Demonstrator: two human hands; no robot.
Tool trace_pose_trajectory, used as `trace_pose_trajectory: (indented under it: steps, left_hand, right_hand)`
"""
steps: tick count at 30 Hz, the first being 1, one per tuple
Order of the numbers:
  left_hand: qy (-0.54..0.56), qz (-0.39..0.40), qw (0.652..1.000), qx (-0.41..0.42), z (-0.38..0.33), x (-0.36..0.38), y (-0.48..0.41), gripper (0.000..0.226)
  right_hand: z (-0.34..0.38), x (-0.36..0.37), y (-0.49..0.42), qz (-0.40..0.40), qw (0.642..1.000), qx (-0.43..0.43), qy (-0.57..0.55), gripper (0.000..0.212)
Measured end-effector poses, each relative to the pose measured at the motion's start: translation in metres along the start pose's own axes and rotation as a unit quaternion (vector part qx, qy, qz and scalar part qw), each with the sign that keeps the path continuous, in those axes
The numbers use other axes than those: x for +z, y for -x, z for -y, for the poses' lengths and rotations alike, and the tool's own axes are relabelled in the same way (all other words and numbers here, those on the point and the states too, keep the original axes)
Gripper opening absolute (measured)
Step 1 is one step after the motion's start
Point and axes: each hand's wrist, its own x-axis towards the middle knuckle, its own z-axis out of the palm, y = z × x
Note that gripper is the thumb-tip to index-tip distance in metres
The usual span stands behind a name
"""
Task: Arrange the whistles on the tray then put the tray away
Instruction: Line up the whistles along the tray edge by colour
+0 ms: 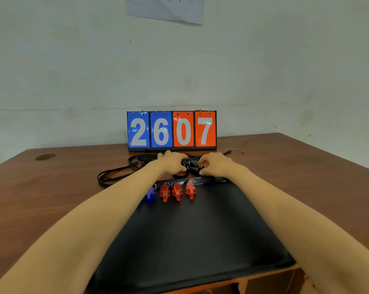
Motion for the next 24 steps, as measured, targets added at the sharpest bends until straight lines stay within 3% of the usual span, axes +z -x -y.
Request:
trace_pose_trajectory:
  steps: [3,8,18,24]
  left_hand:
    - [-0.004,0.004,1.000,0.009,0.003,0.012,-0.012,0.053]
    - [0.010,-0.080,0.997,0.022,0.005,0.020,-0.013,0.038]
    - [0.019,-0.116,0.993,-0.002,0.000,0.019,-0.007,0.030]
    - [0.149,-0.199,0.967,-0.054,-0.005,0.007,0.007,0.024]
  right_hand:
    - [-0.003,0.006,-0.008,-0.005,1.000,-0.008,0.003,0.044]
    - [-0.005,0.009,-0.010,-0.033,0.999,-0.006,0.005,0.041]
    - [0.000,0.008,0.000,-0.083,0.996,0.003,0.015,0.036]
    - [-0.001,-0.002,0.014,-0.150,0.988,0.022,-0.033,0.033]
